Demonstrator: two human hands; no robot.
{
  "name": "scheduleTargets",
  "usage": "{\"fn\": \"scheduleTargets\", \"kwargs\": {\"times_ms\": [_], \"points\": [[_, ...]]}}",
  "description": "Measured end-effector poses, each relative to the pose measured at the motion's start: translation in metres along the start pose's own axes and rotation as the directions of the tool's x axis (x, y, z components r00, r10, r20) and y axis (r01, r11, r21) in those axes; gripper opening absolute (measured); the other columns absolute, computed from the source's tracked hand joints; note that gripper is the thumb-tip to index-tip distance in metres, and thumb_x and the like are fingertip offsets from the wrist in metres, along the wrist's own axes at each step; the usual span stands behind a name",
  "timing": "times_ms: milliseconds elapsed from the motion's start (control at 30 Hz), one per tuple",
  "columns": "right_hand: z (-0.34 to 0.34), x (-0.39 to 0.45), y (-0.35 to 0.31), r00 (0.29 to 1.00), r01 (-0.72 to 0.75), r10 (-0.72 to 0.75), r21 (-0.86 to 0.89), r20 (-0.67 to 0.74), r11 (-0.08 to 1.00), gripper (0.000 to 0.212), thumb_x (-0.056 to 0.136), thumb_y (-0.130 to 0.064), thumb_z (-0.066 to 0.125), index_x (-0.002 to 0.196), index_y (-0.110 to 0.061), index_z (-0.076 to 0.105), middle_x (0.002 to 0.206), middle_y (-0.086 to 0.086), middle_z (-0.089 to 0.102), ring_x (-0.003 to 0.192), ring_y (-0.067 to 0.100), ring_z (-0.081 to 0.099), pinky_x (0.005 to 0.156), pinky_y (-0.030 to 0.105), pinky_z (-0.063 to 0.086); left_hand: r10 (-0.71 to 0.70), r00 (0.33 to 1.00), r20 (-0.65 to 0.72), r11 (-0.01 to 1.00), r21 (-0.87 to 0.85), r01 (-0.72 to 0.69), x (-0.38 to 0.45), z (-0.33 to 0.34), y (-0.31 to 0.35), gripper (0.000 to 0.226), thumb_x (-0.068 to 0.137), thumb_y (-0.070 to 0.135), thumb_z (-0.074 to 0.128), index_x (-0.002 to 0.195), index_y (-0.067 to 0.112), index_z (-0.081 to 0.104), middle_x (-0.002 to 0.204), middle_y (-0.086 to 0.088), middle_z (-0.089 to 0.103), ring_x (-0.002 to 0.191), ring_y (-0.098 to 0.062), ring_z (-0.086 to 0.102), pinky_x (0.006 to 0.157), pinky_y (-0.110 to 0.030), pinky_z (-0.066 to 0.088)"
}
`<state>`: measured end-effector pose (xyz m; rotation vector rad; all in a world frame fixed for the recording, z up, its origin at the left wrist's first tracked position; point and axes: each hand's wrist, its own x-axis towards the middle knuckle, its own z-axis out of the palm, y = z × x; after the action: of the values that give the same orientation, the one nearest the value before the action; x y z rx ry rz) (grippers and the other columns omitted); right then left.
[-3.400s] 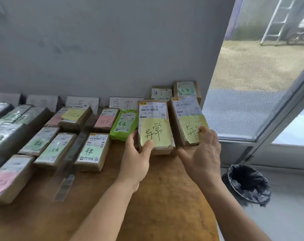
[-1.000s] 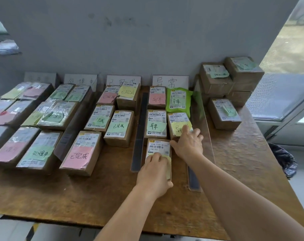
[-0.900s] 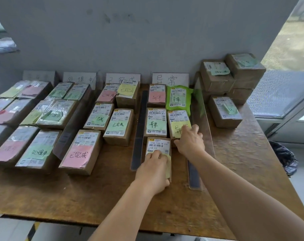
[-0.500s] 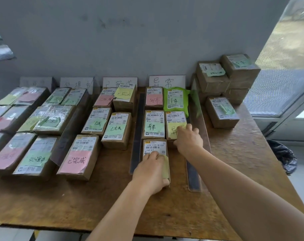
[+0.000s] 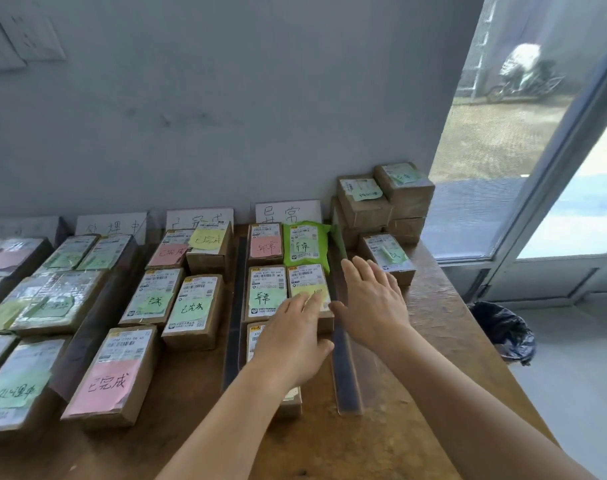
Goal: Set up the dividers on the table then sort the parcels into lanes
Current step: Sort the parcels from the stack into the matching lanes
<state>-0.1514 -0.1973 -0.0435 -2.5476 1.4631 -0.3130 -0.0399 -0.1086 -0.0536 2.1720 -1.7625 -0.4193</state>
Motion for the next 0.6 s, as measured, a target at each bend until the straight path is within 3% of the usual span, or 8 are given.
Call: {"fn": "scheduleTargets", "kwargs": {"times_ms": [367,600], "points": [[-0.048,0.045,0.102,0.998,-0.034,0.036,0.046,-0.043,0.998,0.074,0.093,-0.047,0.050,0.152,-0.023,0.012,0.159,-0.004,0.013,0.148,0.019,0.005,0.120,0.038,0.007,0.019,1.000,-0.001,0.997,0.071,-0.019,0.093,-0.004,0.073,0.075,0.094,0.038,0.055,0.154,0.026,0.012,0.157,0.004,0.018,0.144,-0.017,0.016,0.114,-0.035,0.023],[-0.063,0.102,0.171,1.000,-0.020,0.021,0.082,-0.014,0.996,0.075,0.094,-0.049,0.047,0.152,-0.021,0.009,0.159,-0.002,0.014,0.147,0.019,0.008,0.120,0.037,0.009,-0.065,0.996,-0.056,0.995,0.076,0.070,0.169,0.000,0.110,0.073,0.095,0.037,0.053,0.154,0.024,0.012,0.153,0.004,0.025,0.140,-0.017,0.024,0.110,-0.035,0.030]]}}
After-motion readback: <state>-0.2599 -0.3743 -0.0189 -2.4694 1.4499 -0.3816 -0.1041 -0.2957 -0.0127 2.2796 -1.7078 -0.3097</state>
